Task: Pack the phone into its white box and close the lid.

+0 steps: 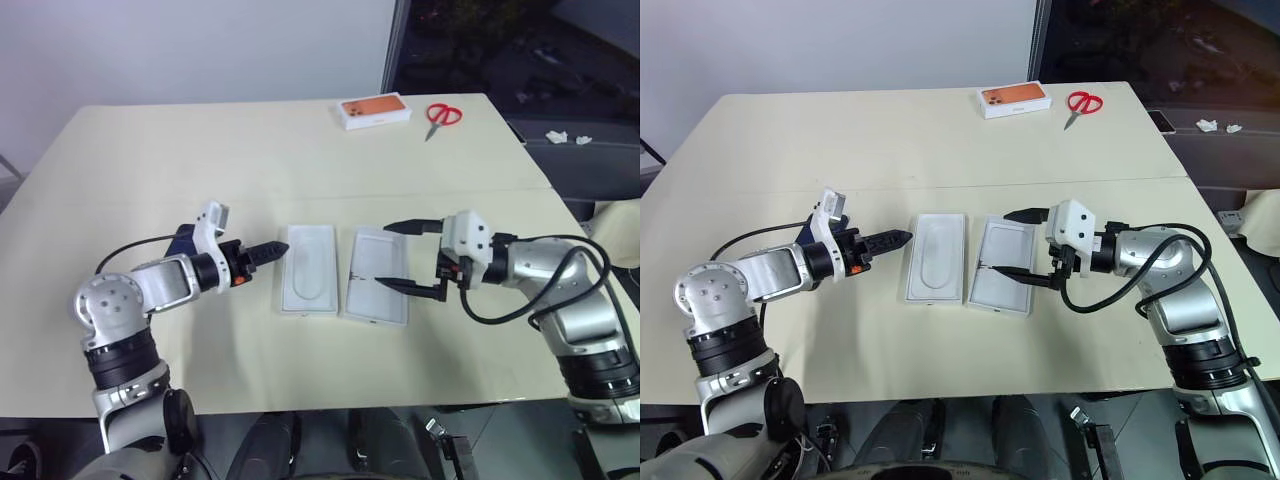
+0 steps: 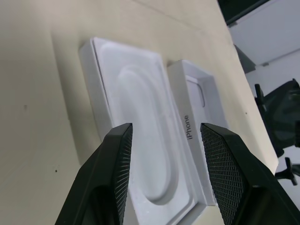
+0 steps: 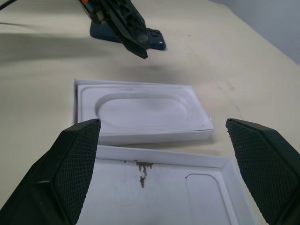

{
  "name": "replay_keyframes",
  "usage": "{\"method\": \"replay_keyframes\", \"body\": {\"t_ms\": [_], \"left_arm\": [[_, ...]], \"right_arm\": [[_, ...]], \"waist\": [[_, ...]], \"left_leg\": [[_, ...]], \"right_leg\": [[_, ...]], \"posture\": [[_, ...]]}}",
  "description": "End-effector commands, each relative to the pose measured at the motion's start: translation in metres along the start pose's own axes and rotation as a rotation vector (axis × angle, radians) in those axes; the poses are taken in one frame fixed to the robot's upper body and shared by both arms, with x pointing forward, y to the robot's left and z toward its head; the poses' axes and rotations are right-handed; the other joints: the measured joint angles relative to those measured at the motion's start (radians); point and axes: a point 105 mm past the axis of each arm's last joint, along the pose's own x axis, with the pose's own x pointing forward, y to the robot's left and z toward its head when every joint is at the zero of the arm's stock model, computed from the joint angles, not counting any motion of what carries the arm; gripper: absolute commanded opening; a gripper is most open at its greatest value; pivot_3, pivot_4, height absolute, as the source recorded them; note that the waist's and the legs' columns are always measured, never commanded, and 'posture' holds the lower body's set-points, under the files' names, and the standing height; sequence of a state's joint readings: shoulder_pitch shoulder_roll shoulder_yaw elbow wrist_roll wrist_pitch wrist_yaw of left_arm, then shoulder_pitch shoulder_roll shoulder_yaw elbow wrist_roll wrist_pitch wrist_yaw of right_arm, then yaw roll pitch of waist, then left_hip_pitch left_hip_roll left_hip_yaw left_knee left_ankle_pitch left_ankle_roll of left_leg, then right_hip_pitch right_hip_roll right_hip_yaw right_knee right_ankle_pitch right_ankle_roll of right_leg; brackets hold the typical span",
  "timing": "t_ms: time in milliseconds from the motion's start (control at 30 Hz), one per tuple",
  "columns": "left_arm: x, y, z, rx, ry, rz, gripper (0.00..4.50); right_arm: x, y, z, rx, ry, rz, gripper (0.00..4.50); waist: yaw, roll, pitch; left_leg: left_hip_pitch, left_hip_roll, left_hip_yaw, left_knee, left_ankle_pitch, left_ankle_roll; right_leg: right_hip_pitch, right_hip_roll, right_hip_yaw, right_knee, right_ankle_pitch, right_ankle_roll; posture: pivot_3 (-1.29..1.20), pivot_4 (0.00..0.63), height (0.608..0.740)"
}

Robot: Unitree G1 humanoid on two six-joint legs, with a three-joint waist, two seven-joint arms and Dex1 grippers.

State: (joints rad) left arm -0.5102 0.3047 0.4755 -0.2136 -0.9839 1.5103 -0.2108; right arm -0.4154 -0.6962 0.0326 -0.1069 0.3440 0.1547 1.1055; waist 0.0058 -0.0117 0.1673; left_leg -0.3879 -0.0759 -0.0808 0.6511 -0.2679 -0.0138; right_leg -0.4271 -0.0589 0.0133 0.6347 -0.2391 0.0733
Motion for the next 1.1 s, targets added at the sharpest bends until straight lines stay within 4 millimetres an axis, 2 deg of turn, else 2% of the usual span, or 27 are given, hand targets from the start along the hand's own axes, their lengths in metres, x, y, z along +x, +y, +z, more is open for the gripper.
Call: {"method": "replay_keyframes", "body": {"t_ms": [33,133,233,333,400,467,533,633,733,867,967,1100], "left_arm": [[-0.017,-0.017,0.032,0.328,-0.184,-0.015,2.41],[-0.027,-0.014,0.037,0.456,-0.236,-0.035,2.41],[-0.044,-0.009,0.029,0.565,-0.238,-0.099,2.45],[-0.061,-0.005,0.015,0.664,-0.176,-0.145,2.45],[-0.068,-0.003,0.015,0.689,-0.191,-0.151,2.45],[-0.075,-0.004,0.024,0.682,-0.265,-0.146,2.45],[-0.079,-0.001,0.029,0.670,-0.291,-0.125,2.45],[-0.080,0.007,0.021,0.709,-0.254,-0.095,2.45],[-0.077,0.013,0.012,0.739,-0.227,-0.077,2.45],[-0.074,0.013,0.012,0.754,-0.250,-0.063,2.45],[-0.071,0.013,0.012,0.755,-0.257,-0.060,2.45],[-0.070,0.014,0.013,0.764,-0.259,-0.046,2.45]], "right_arm": [[0.015,-0.013,0.019,-0.008,-0.060,-0.058,4.50],[0.040,-0.012,0.015,-0.022,-0.019,-0.078,4.50],[0.064,-0.011,0.013,-0.054,0.005,-0.109,3.69],[0.083,-0.011,0.005,-0.112,0.067,-0.136,2.15],[0.091,-0.012,0.006,-0.123,0.076,-0.148,1.12],[0.101,-0.010,-0.002,-0.200,0.134,-0.145,0.05],[0.107,-0.009,-0.008,-0.240,0.170,-0.146,0.05],[0.120,-0.004,-0.008,-0.223,0.163,-0.141,0.05],[0.134,0.002,-0.014,-0.343,0.221,-0.116,0.05],[0.148,0.002,-0.018,-0.379,0.267,-0.125,0.05],[0.156,0.013,-0.017,-0.393,0.271,-0.075,0.05],[0.157,0.037,-0.033,-0.476,0.333,0.048,0.05]], "waist": [[-0.010,0.000,0.000],[-0.015,0.001,0.000],[-0.019,0.001,0.000],[-0.018,0.001,0.000],[-0.013,0.001,0.000],[-0.011,0.001,0.000],[-0.012,0.000,0.000],[-0.018,0.000,0.000],[-0.024,0.001,0.000],[-0.022,0.001,0.000],[-0.020,0.001,0.000],[-0.020,0.001,0.000]], "left_leg": [[0.000,0.000,0.000,-0.001,0.001,-0.003],[0.001,0.001,0.000,-0.003,0.003,-0.005],[0.001,0.001,0.000,-0.003,0.003,-0.004],[-0.001,0.001,0.001,-0.004,0.002,-0.004],[-0.001,0.001,0.000,-0.003,0.001,-0.002],[-0.001,0.001,0.000,-0.002,-0.001,0.002],[-0.001,0.001,0.000,-0.002,-0.001,0.003],[-0.001,0.001,0.000,-0.003,-0.001,0.003],[-0.001,0.001,0.000,-0.003,-0.001,0.003],[-0.001,0.001,0.000,-0.003,-0.001,0.003],[-0.001,0.001,0.000,-0.003,-0.001,0.003],[-0.001,0.001,0.000,-0.003,-0.001,0.003]], "right_leg": [[-0.001,0.000,0.000,0.000,0.000,0.000],[-0.001,0.001,0.001,0.000,0.000,-0.001],[-0.001,0.001,0.001,-0.001,0.000,-0.001],[-0.002,0.001,0.001,-0.001,0.000,-0.001],[-0.002,0.000,0.001,-0.001,0.000,-0.001],[-0.002,0.000,0.001,-0.002,0.000,-0.002],[-0.002,0.000,0.000,-0.002,0.001,-0.002],[-0.002,0.001,0.000,-0.002,0.001,-0.002],[-0.003,0.001,0.001,-0.001,0.001,-0.002],[-0.003,0.001,0.001,-0.001,0.001,-0.002],[-0.003,0.001,0.001,-0.001,0.001,-0.002],[-0.003,0.001,0.001,-0.001,0.001,-0.002]], "posture": [[0.00,0.150,0.740],[0.00,0.150,0.740],[0.00,0.150,0.740],[0.00,0.150,0.740],[0.00,0.150,0.740],[0.00,0.150,0.740],[0.00,0.150,0.740],[0.00,0.150,0.740],[0.00,0.150,0.740],[0.00,0.150,0.740],[0.00,0.150,0.740],[0.00,0.150,0.740]]}}
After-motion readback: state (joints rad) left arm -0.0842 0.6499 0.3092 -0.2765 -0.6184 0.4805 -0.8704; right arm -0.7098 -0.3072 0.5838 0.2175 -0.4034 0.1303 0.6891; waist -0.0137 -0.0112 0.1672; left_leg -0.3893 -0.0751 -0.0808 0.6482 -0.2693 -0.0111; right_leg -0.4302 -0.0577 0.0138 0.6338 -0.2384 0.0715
